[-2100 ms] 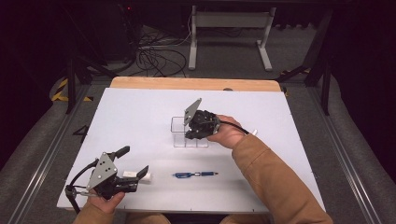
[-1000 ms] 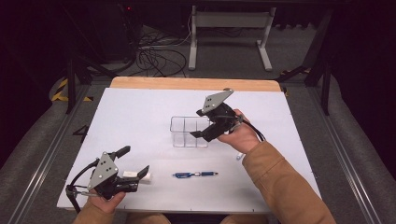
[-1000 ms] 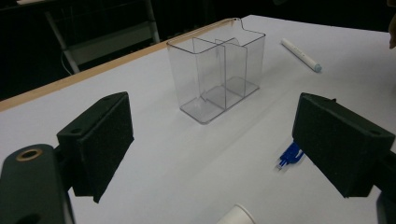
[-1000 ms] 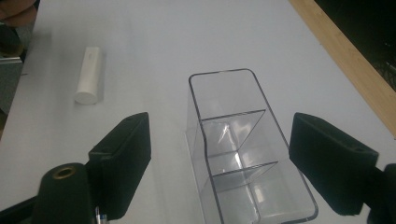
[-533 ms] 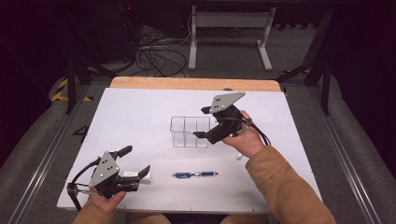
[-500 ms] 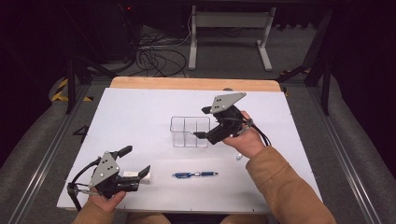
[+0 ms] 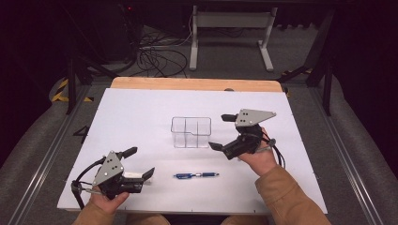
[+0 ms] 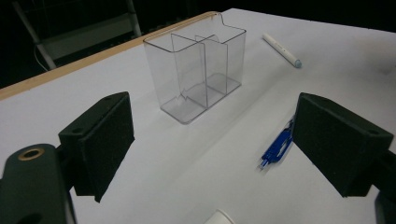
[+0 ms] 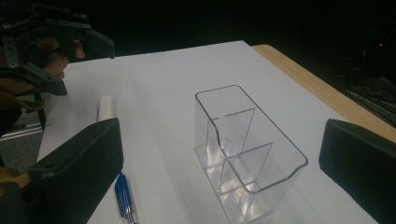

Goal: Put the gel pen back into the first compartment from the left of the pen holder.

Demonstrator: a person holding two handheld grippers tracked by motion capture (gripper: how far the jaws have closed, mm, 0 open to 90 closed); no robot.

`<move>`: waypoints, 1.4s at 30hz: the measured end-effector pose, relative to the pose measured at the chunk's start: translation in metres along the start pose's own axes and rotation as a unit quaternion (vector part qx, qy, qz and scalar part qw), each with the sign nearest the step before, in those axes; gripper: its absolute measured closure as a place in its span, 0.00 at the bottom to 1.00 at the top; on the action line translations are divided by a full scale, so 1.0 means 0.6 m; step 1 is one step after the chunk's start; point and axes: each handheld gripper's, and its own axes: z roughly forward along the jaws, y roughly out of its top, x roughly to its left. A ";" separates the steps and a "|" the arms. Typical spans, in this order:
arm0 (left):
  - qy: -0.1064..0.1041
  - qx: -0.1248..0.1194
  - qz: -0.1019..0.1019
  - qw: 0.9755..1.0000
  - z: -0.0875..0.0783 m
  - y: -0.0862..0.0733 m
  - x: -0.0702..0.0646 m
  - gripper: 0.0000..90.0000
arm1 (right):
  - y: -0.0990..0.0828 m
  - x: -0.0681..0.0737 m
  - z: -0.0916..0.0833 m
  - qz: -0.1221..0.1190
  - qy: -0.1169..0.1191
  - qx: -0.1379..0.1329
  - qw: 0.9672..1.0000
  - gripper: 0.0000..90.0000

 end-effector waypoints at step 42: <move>-0.061 0.020 0.016 0.998 0.054 0.066 -0.023 0.17 | -0.191 0.002 -0.071 0.098 -0.073 0.010 0.992 0.00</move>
